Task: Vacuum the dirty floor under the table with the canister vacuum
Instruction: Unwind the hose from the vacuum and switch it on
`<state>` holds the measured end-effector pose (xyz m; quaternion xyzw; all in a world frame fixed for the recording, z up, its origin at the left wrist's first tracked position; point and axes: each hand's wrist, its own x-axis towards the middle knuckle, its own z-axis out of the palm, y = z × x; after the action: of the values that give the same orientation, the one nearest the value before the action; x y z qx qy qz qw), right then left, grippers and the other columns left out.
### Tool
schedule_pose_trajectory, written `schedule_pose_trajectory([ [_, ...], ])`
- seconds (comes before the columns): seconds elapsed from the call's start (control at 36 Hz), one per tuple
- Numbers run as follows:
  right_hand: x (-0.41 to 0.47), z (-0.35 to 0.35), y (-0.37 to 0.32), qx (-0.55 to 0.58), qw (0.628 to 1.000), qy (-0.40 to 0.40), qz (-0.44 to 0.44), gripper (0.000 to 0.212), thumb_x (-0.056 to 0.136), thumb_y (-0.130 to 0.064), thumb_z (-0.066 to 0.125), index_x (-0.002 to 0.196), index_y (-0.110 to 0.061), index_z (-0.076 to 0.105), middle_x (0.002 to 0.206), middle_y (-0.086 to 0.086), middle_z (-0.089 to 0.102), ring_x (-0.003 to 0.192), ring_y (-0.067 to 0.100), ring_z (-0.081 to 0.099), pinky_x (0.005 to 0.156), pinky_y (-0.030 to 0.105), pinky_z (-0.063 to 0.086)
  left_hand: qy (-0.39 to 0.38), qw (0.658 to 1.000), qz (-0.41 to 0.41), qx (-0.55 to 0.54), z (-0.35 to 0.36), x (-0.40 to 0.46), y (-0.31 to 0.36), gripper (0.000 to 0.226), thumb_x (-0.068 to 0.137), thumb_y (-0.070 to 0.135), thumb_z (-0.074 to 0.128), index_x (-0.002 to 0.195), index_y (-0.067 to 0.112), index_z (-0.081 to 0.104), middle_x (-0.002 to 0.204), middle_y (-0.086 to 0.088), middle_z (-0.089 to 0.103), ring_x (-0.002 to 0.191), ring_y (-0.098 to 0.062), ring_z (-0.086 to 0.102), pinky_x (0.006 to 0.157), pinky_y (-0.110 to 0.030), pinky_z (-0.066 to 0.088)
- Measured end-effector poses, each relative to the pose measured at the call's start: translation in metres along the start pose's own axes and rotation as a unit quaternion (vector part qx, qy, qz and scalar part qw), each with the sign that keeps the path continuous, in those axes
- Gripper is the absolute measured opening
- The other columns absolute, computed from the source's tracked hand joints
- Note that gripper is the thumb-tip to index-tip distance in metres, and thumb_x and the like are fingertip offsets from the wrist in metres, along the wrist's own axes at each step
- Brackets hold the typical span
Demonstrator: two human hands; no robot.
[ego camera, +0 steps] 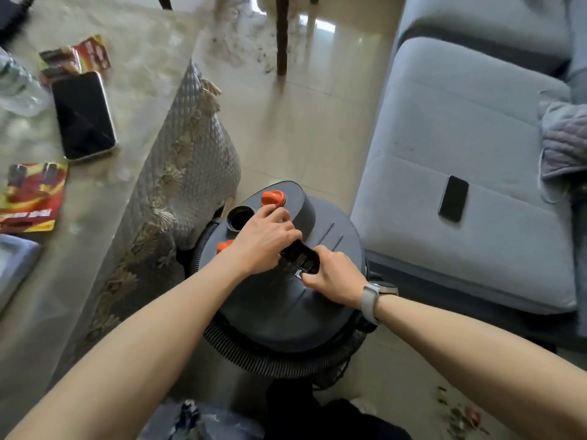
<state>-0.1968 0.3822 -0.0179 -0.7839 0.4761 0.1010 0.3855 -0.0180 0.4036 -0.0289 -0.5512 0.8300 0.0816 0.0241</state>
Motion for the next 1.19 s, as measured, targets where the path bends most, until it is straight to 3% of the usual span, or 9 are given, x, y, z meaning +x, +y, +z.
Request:
schedule_pose_trajectory([
  [0.08,0.014,0.012,0.001,0.04,0.999,0.008,0.018,0.033,0.086,-0.029,0.061,0.108,-0.007,0.052,0.099,0.014,0.066,0.091,0.033,0.061,0.077,0.041,0.049,-0.012,1.0,-0.001,0.019,0.01,0.006,-0.007,0.04,0.069,0.008,0.066,0.107,0.021,0.065,0.105,0.001,0.068,0.116,-0.027,0.051,0.108,-0.045,0.029],
  [0.28,0.04,0.059,0.018,0.125,0.99,-0.007,0.07,0.03,0.09,-0.032,0.058,0.107,-0.01,0.047,0.099,0.012,0.063,0.093,0.033,0.059,0.073,0.038,0.044,-0.035,0.997,0.028,0.056,0.059,0.017,-0.018,0.037,0.055,0.012,0.075,0.089,0.025,0.067,0.086,0.008,0.068,0.098,-0.02,0.059,0.102,-0.046,0.041],
  [0.44,0.049,0.077,0.029,0.175,0.982,0.014,0.064,0.034,0.091,-0.035,0.06,0.111,-0.011,0.047,0.103,0.007,0.063,0.095,0.026,0.06,0.076,0.036,0.046,0.086,0.994,0.062,0.02,0.093,0.015,-0.032,0.036,0.068,0.007,0.061,0.101,0.019,0.069,0.101,-0.002,0.068,0.107,-0.027,0.059,0.099,-0.049,0.044],
  [0.5,0.053,0.078,0.029,0.183,0.981,0.033,0.054,0.035,0.091,-0.036,0.061,0.113,-0.011,0.048,0.106,0.007,0.064,0.099,0.026,0.06,0.079,0.036,0.046,0.137,0.991,0.007,0.004,0.099,0.008,-0.038,0.042,0.076,0.007,0.051,0.115,0.017,0.063,0.118,-0.009,0.063,0.119,-0.029,0.049,0.103,-0.051,0.04],
  [0.61,0.061,0.086,0.022,0.178,0.98,0.075,0.052,0.042,0.09,-0.039,0.062,0.117,-0.009,0.049,0.11,0.01,0.066,0.105,0.031,0.059,0.08,0.035,0.042,0.129,0.961,-0.237,-0.065,0.113,-0.01,-0.033,0.085,0.067,0.011,0.08,0.14,0.022,0.038,0.144,-0.015,0.043,0.134,-0.034,0.03,0.108,-0.061,0.027],
  [0.75,0.069,0.094,0.016,0.178,0.978,0.1,0.05,0.043,0.091,-0.04,0.061,0.12,-0.01,0.05,0.11,0.006,0.067,0.102,0.029,0.061,0.08,0.034,0.041,0.084,0.897,-0.411,-0.137,0.131,-0.021,-0.003,0.057,0.09,0.04,0.044,0.146,0.027,0.036,0.153,-0.012,0.033,0.145,-0.037,0.015,0.104,-0.073,0.003],
  [0.83,0.068,0.096,0.019,0.168,0.978,0.116,0.045,0.046,0.09,-0.041,0.061,0.121,-0.01,0.05,0.109,0.006,0.068,0.099,0.03,0.062,0.081,0.034,0.042,0.092,0.88,-0.439,-0.157,0.132,-0.011,0.002,0.048,0.094,0.038,0.034,0.142,0.036,0.041,0.152,-0.005,0.036,0.143,-0.043,0.015,0.099,-0.078,0.0],
  [1.03,0.068,0.1,0.039,0.157,0.976,0.146,0.03,0.046,0.087,-0.033,0.068,0.12,-0.004,0.054,0.101,0.011,0.069,0.085,0.033,0.065,0.065,0.019,0.032,0.169,0.881,-0.427,-0.111,0.145,0.005,0.012,0.056,0.091,0.014,0.057,0.138,0.04,0.04,0.151,-0.002,0.037,0.14,-0.046,0.004,0.097,-0.076,-0.007],
  [1.19,0.074,0.095,0.048,0.172,0.974,0.144,0.03,0.054,0.088,-0.034,0.067,0.127,-0.001,0.05,0.108,0.015,0.068,0.094,0.035,0.064,0.073,0.023,0.038,0.184,0.895,-0.399,-0.077,0.149,0.018,0.007,0.051,0.094,0.016,0.054,0.137,0.04,0.041,0.152,-0.002,0.031,0.138,-0.048,0.005,0.095,-0.08,-0.003],
])
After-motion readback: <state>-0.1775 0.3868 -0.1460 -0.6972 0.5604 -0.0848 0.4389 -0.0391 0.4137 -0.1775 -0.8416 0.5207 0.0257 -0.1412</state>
